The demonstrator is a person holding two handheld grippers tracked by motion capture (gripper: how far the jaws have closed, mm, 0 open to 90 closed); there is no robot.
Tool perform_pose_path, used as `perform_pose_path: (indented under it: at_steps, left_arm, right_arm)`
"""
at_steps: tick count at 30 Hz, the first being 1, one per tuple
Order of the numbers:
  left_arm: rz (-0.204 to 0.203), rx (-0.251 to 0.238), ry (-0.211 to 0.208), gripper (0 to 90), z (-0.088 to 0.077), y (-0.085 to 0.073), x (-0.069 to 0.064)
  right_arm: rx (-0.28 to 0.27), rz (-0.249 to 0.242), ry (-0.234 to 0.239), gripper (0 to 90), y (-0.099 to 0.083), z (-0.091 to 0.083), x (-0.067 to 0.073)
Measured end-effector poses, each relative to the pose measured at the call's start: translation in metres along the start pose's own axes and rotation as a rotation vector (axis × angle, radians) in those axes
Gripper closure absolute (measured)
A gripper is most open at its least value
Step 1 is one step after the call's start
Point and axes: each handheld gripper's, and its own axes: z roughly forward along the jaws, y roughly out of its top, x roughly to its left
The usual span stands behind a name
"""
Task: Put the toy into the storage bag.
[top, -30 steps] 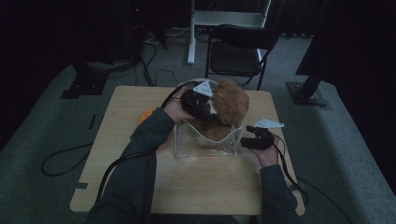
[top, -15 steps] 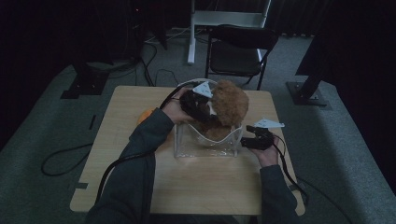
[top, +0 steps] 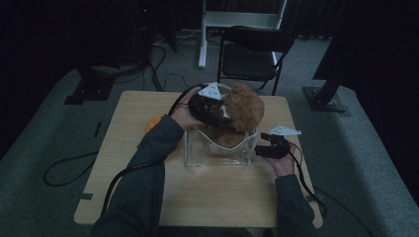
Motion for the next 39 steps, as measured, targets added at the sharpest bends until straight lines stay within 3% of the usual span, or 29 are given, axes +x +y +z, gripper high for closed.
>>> perform_pose_path:
  at_steps: [2, 4, 7, 9, 11, 14, 15, 18, 21, 25, 29, 35, 39]
  left_arm:
    - [-0.021, -0.01, -0.01, 29.0, -0.001, 0.003, 0.003]
    - [-0.036, 0.023, -0.028, 30.1, 0.005, 0.002, 0.006]
    - [-0.034, 0.076, -0.015, 32.7, 0.017, -0.004, 0.007]
    - [-0.04, 0.082, -0.021, 33.2, 0.019, -0.004, 0.008]
    - [-0.041, 0.057, -0.036, 36.0, 0.017, -0.002, 0.007]
    - [-0.026, 0.067, -0.049, 38.6, 0.017, 0.0, 0.004]
    - [-0.015, 0.091, -0.057, 38.6, 0.02, 0.001, 0.002]
    - [-0.018, 0.09, -0.04, 40.5, 0.02, 0.002, 0.002]
    - [-0.028, 0.055, -0.031, 41.3, 0.018, 0.003, 0.003]
    - [-0.039, 0.04, 0.01, 41.7, 0.019, 0.006, 0.004]
    - [-0.025, 0.087, 0.019, 43.7, 0.026, 0.009, 0.001]
    - [0.021, 0.155, -0.024, 46.4, 0.032, 0.012, -0.007]
    - [0.042, 0.192, -0.03, 46.6, 0.034, 0.013, -0.011]
  right_arm:
    - [0.002, 0.004, 0.001, 26.5, 0.0, 0.001, 0.0]
    - [0.002, 0.005, 0.002, 26.5, 0.0, 0.001, 0.001]
    - [0.002, 0.003, -0.004, 26.8, 0.0, 0.0, 0.001]
    - [0.001, 0.002, -0.005, 26.7, 0.0, 0.0, 0.0]
    - [0.003, 0.009, 0.001, 26.7, -0.001, 0.0, -0.001]
    - [0.001, 0.01, 0.003, 26.8, -0.001, 0.0, -0.001]
    - [0.001, 0.01, 0.002, 26.8, -0.001, 0.0, -0.001]
    - [0.002, 0.009, 0.0, 27.2, -0.001, 0.0, 0.0]
    - [0.002, 0.008, 0.0, 27.2, -0.001, -0.001, 0.0]
    - [0.0, 0.007, 0.002, 27.2, -0.001, 0.0, -0.001]
    - [0.0, 0.006, 0.004, 27.5, -0.001, 0.0, -0.001]
    - [0.002, 0.006, 0.007, 29.0, -0.001, 0.0, 0.0]
    - [0.004, 0.007, 0.008, 29.0, -0.001, 0.0, 0.0]
